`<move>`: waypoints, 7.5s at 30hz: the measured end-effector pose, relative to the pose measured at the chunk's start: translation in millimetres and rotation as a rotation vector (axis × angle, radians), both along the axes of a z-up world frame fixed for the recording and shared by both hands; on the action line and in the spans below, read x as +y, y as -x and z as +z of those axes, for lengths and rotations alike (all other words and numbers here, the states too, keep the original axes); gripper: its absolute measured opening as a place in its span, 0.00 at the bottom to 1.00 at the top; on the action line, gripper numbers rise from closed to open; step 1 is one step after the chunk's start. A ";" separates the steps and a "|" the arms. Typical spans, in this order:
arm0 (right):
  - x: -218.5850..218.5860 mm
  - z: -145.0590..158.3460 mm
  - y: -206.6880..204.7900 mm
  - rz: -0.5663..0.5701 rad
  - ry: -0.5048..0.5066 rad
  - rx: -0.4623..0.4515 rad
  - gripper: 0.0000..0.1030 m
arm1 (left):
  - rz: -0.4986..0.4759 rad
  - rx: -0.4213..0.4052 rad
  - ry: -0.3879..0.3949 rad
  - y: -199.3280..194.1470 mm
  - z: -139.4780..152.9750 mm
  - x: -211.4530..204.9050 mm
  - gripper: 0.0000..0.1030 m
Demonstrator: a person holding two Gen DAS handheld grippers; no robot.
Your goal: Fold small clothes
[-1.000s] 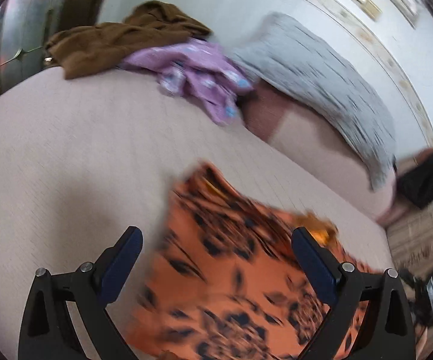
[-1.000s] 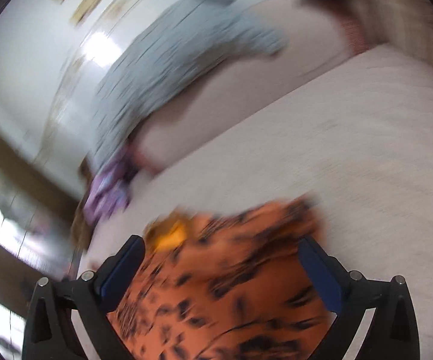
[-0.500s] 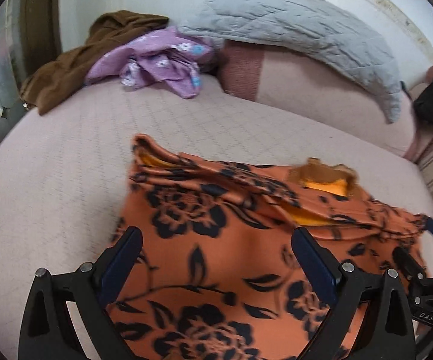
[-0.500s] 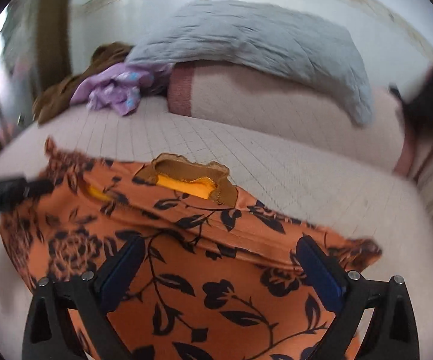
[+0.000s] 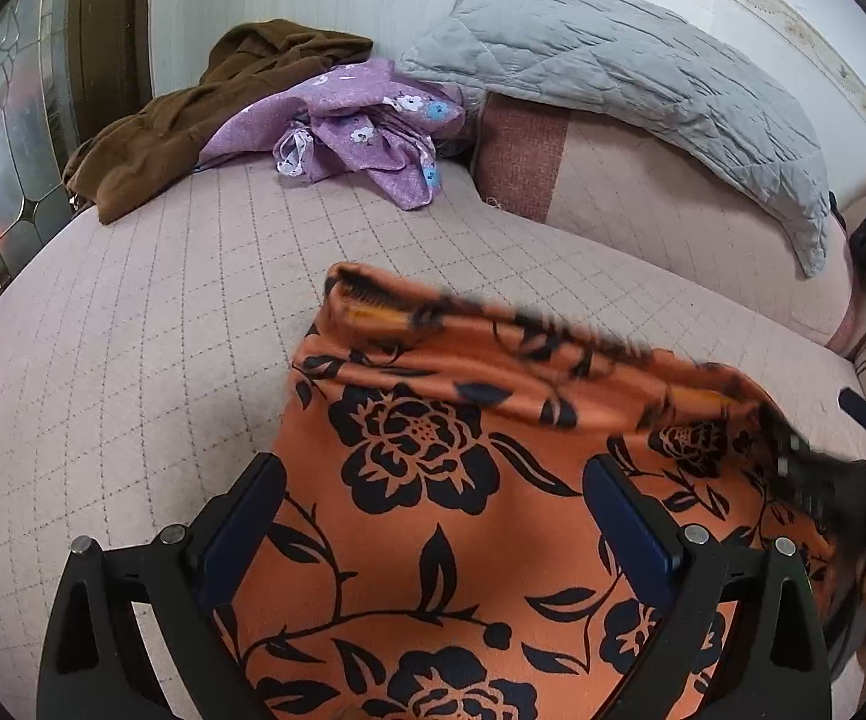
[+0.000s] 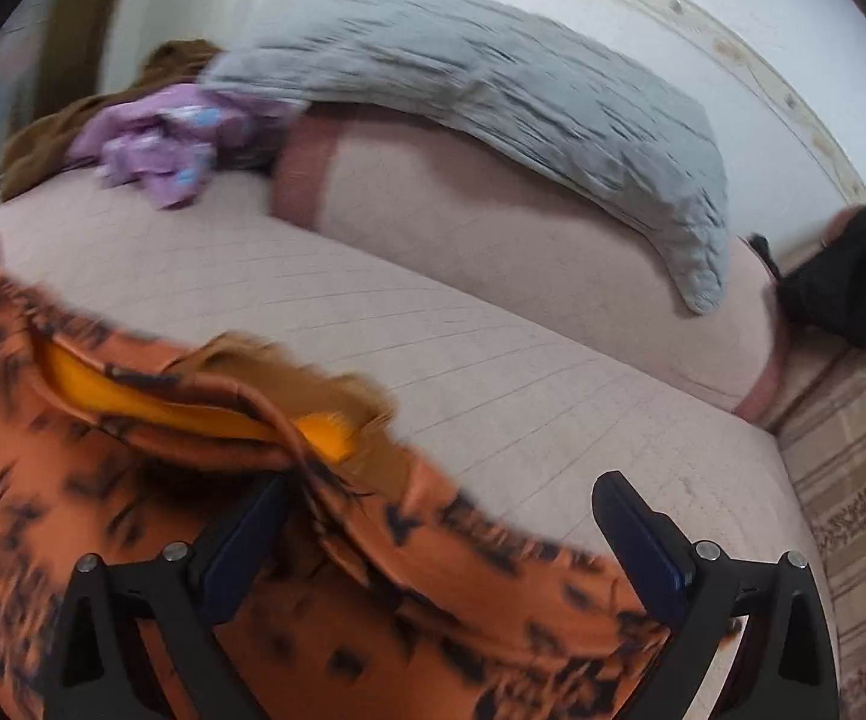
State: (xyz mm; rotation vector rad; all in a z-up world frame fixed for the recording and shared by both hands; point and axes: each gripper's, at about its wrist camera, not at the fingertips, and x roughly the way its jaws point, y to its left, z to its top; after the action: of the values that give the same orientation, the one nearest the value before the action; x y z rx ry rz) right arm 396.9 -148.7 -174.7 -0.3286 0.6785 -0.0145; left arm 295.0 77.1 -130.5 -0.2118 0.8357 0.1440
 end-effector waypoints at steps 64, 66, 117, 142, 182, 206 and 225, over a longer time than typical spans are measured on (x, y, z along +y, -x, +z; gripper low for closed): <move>48.9 96.4 101.3 0.207 -0.744 0.018 0.15 | 0.144 -0.100 0.150 104.9 19.0 115.1 0.96; 83.2 94.3 99.0 0.268 -0.745 0.040 0.15 | 0.158 -0.109 0.170 109.5 20.6 123.9 0.96; 29.9 -72.5 126.4 0.085 -1.351 0.393 1.00 | -0.107 0.121 0.999 44.9 -69.9 112.6 1.00; 27.1 -30.8 156.8 0.078 -1.124 0.342 0.38 | -0.142 0.167 0.824 72.4 -60.3 74.3 0.23; -106.9 2.0 364.9 -0.226 -0.561 -0.116 0.85 | 0.001 -0.285 -0.098 218.5 13.1 -7.6 0.91; 118.5 27.6 351.7 0.406 0.075 -0.257 0.40 | 0.112 -0.191 0.089 209.1 -3.9 71.3 0.91; 178.5 -28.9 333.1 0.488 0.301 -0.185 0.12 | 0.022 -0.241 0.151 215.9 7.2 74.1 0.91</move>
State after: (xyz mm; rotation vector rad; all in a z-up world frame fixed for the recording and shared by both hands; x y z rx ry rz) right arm 63.9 29.7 -203.6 -0.7665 0.3979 0.3173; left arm 79.1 151.2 -123.3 -0.3729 0.6047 0.0740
